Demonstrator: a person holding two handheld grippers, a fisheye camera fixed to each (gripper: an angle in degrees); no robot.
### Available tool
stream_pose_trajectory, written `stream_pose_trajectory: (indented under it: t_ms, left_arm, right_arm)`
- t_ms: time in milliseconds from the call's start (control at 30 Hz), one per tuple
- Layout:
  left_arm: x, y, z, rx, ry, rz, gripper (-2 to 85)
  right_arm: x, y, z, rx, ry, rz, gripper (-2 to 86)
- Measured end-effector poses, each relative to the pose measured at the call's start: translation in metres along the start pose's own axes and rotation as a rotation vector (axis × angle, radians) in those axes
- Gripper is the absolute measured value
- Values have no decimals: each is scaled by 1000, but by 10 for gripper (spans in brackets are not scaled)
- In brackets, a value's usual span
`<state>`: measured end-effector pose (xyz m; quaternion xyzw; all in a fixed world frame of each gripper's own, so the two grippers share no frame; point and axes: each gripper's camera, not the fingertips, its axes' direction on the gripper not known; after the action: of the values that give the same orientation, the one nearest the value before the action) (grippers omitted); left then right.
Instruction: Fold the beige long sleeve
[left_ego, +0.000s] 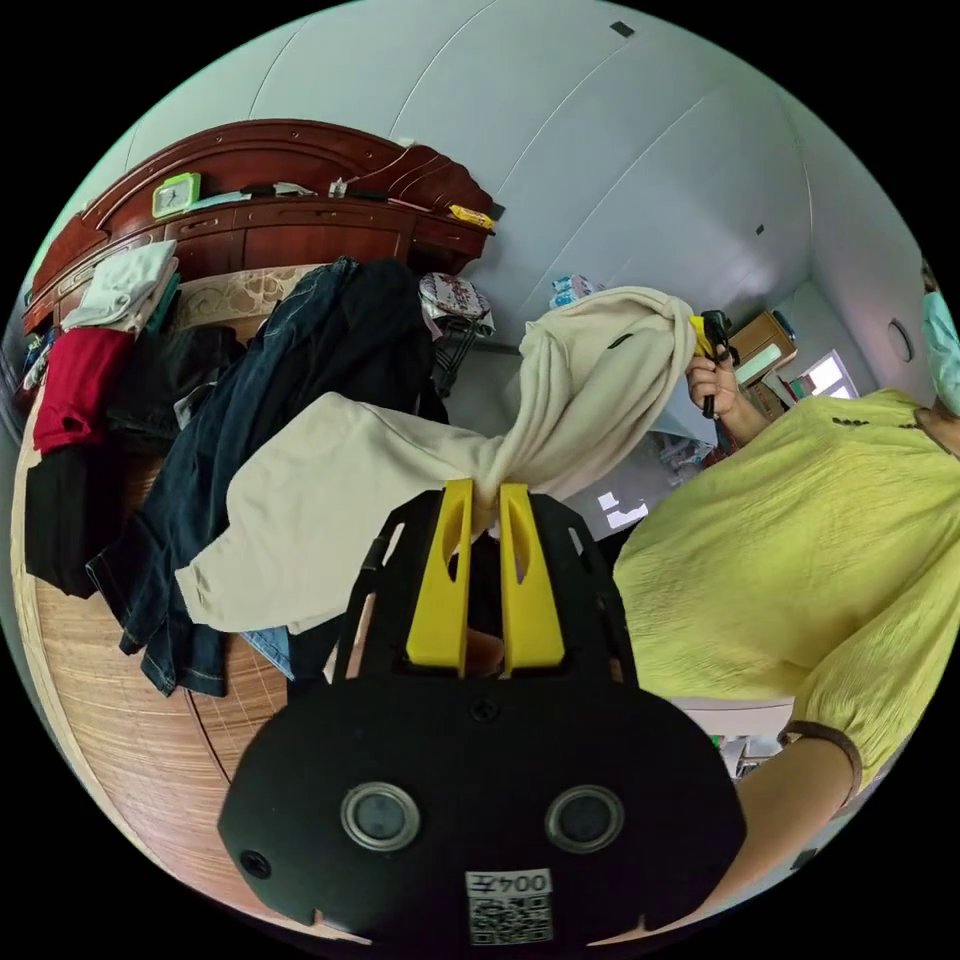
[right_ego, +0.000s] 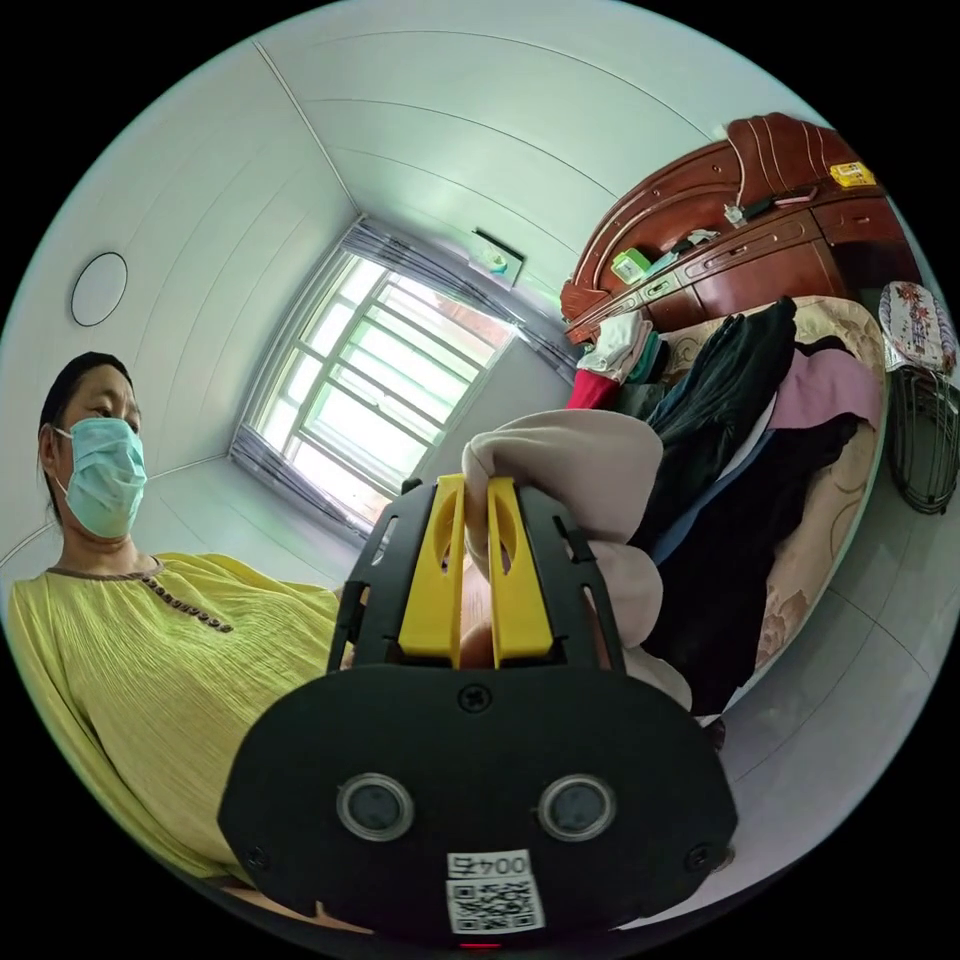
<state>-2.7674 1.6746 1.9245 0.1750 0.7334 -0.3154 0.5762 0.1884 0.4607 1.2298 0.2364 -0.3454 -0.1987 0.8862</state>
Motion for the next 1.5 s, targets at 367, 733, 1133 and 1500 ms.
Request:
stream_pose_trajectory:
  t_ms: [367,733,1133,1500]
  left_arm:
    - [77,63,126,456,-105,-103,15]
    - [279,38,230,1016,236,191,11]
    - [455,-46,517,941,472,372,10]
    - [571,-74,785,992,665,564,9]
  right_arm:
    - [-209,-132,-105,169,-164,-130,37]
    - [-541,-155,-369,634,112,-415,38]
    - [-855,-213,-539,926,951,-405,40]
    - [-1010,-343,-648,1163,1287,-398,40]
